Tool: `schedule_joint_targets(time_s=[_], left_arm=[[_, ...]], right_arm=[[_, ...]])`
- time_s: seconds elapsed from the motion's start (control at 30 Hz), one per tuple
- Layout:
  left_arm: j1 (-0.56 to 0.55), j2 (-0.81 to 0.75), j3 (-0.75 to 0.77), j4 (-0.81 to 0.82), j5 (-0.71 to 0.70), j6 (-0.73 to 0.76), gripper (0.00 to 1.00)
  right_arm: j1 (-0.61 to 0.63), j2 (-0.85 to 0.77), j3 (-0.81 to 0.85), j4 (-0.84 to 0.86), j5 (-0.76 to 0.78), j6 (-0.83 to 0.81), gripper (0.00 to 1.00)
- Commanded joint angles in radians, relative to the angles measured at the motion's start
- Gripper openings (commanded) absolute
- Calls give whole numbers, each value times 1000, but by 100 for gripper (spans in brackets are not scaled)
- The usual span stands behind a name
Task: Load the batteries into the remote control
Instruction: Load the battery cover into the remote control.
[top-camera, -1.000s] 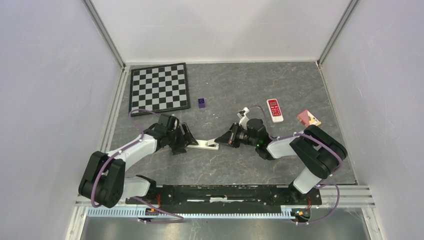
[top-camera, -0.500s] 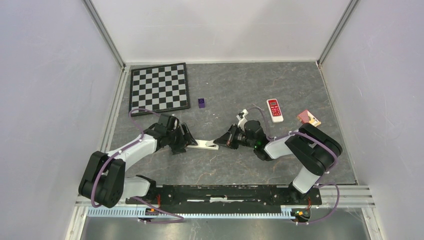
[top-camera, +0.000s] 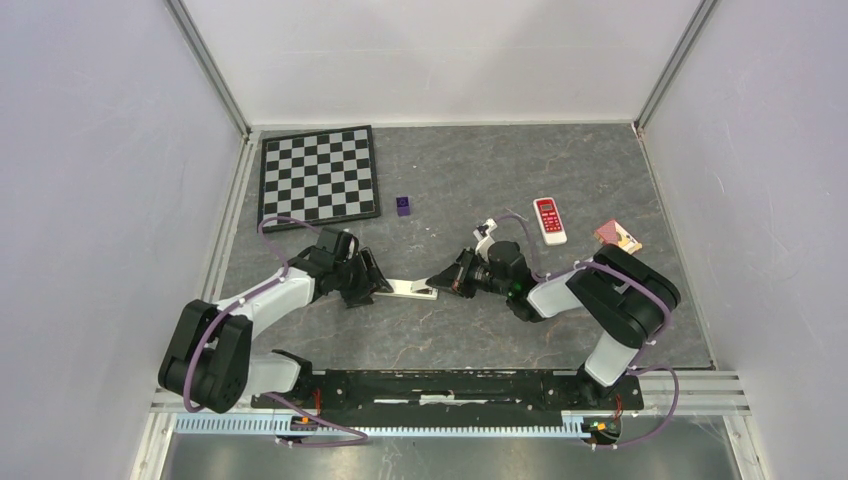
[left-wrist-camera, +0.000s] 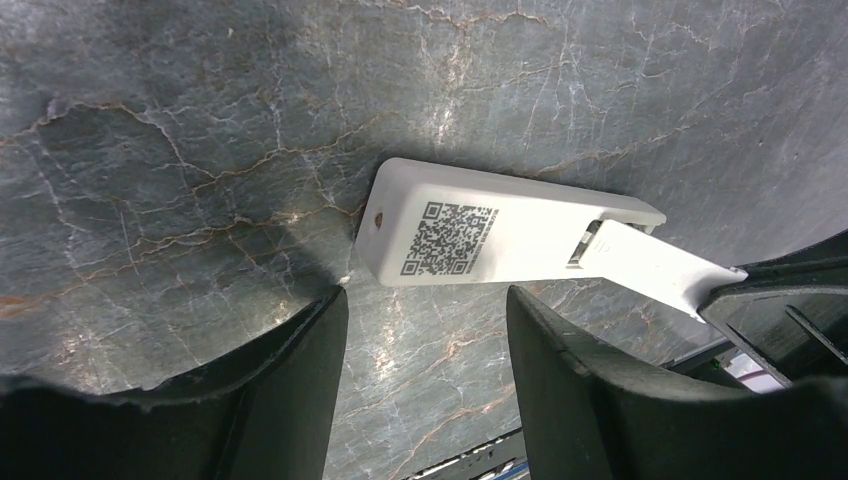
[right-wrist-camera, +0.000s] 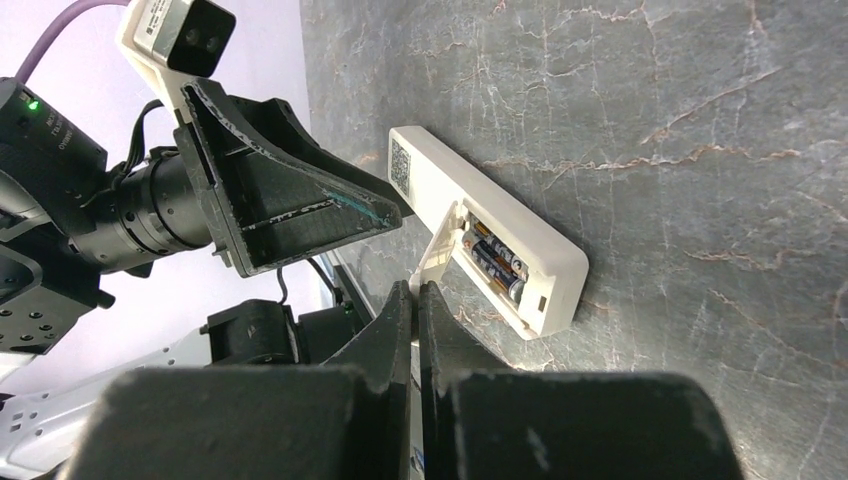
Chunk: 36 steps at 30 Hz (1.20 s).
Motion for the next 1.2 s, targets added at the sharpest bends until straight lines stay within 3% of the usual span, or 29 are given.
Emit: schedule_joint_targets(time_s=[0.0,1.03,1.17], left_arm=[[5,7,16,-3,-11,38,65],[5,20,29,-3,13,37,62],[6,19,33,-3,20,37,62]], right_arm=[[9,24,12,49,15,18,0],[22,70,-22,60,0,33,0],[28,72,-24,59,1,33,6]])
